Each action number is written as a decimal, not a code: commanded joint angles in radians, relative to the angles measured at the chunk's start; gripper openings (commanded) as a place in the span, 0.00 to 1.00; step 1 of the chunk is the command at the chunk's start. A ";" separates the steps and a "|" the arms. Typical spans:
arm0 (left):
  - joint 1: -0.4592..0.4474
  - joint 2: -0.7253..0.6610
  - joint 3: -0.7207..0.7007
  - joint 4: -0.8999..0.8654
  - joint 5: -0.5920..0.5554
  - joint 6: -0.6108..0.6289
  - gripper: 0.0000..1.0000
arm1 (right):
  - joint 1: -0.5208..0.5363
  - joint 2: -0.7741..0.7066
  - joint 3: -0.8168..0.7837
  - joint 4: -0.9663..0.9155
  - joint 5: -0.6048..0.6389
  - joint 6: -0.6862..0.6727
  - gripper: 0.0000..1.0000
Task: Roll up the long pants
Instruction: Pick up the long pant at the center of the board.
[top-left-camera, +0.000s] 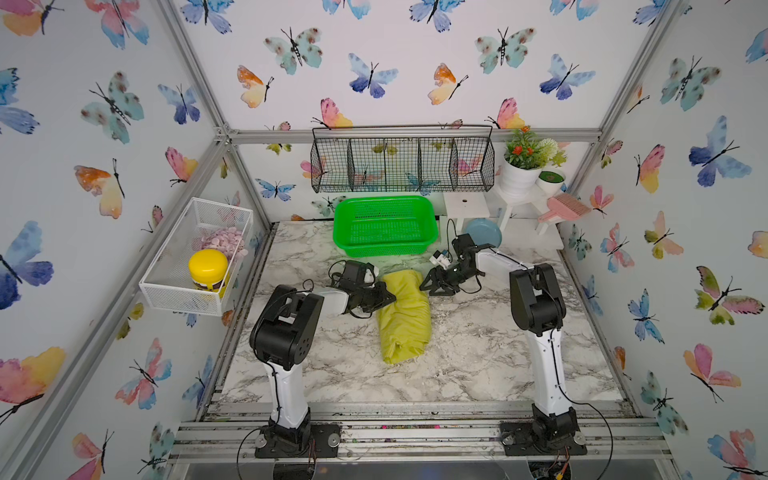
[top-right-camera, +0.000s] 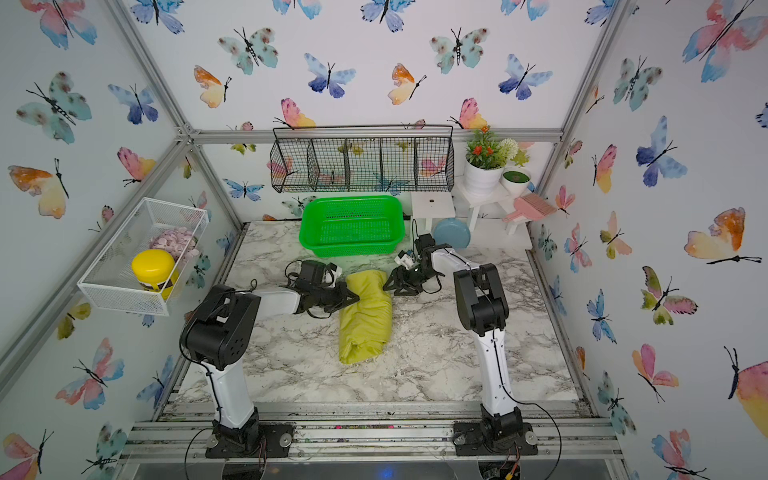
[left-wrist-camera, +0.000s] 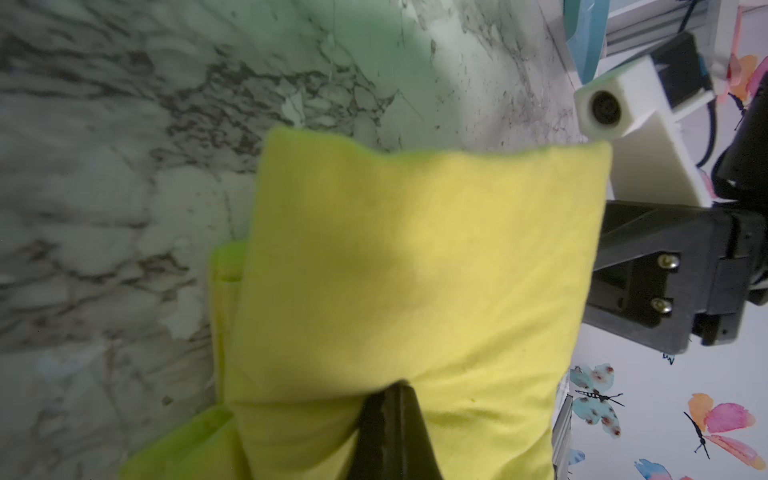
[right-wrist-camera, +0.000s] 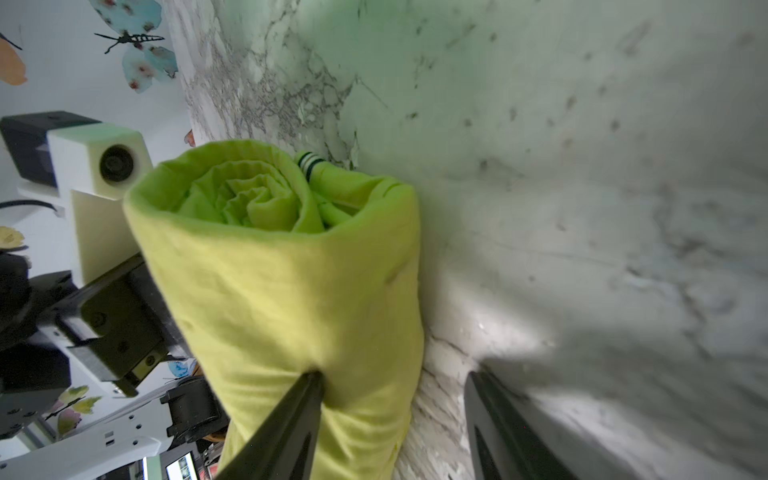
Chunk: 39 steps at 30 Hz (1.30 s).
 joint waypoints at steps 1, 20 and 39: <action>-0.010 0.135 0.017 -0.203 -0.072 0.074 0.00 | 0.021 0.033 -0.003 0.055 -0.133 -0.005 0.61; 0.012 0.183 0.104 -0.284 -0.066 0.133 0.00 | -0.092 -0.166 -0.544 1.049 -0.369 0.628 0.99; 0.013 0.283 0.289 -0.392 -0.047 0.229 0.00 | 0.004 0.082 -0.007 0.099 -0.171 -0.031 0.95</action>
